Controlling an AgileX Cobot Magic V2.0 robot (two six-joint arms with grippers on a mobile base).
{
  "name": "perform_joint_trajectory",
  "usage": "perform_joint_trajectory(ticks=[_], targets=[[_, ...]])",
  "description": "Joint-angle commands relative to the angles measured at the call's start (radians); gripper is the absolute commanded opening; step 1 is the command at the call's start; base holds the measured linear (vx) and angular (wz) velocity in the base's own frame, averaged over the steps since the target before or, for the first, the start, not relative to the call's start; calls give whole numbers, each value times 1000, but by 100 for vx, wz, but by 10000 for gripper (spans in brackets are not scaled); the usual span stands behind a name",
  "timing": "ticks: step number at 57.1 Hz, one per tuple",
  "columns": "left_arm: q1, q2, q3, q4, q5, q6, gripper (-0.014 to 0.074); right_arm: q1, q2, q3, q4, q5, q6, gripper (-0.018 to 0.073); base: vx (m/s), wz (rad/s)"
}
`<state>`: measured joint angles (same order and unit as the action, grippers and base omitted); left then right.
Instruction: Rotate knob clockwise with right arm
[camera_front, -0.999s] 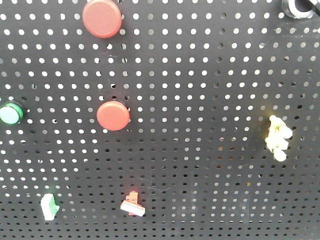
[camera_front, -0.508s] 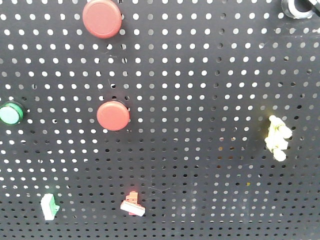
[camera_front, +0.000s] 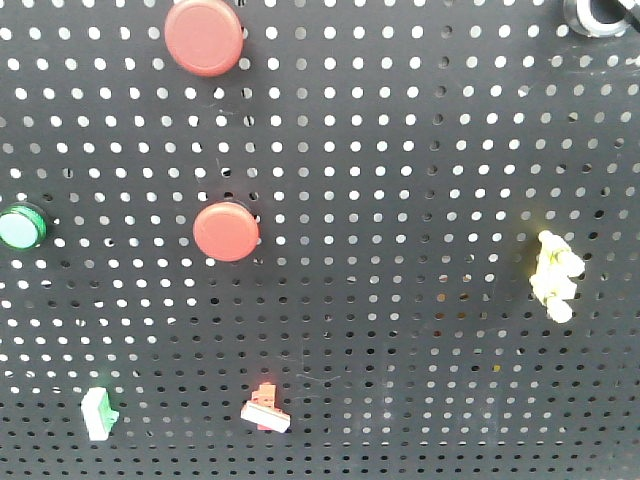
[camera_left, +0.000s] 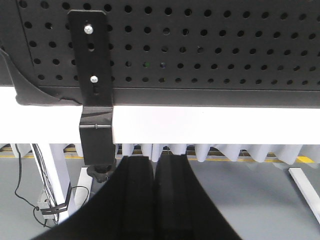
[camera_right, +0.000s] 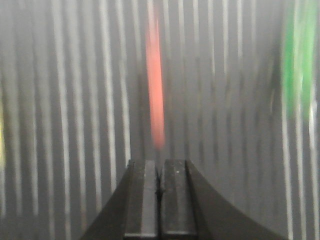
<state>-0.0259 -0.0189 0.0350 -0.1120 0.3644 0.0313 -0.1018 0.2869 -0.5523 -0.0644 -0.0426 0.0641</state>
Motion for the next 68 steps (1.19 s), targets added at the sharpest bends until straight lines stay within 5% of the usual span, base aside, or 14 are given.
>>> perform_joint_trajectory(ticks=[1,16,28,34,43,52,60,68], targets=[[2,-10,10,-6,-79,-5,-6,0,192,-246,1,-5,-22,-4,0,0],[2,-10,10,-6,-79,-5,-6,0,477,-640,140,257,-15,-4,0,0],[2,-10,10,-6,-79,-5,-6,0,522,-687,259,283,-27,-4,0,0],[2,-10,10,-6,-79,-5,-6,36,528,-687,321,295,-135,-4,0,0],[2,-10,10,-6,-79,-5,-6,223,565,-730,451,308,-510,-9,0,0],[2,-10,10,-6,-79,-5,-6,534,699,-826,531,363,-875,-9,0,0],[2,-10,10,-6,-79,-5,-6,759,807,-891,426,366,-976,-9,0,0],[2,-10,10,-6,-79,-5,-6,824,838,-908,219,361,-927,-9,0,0]])
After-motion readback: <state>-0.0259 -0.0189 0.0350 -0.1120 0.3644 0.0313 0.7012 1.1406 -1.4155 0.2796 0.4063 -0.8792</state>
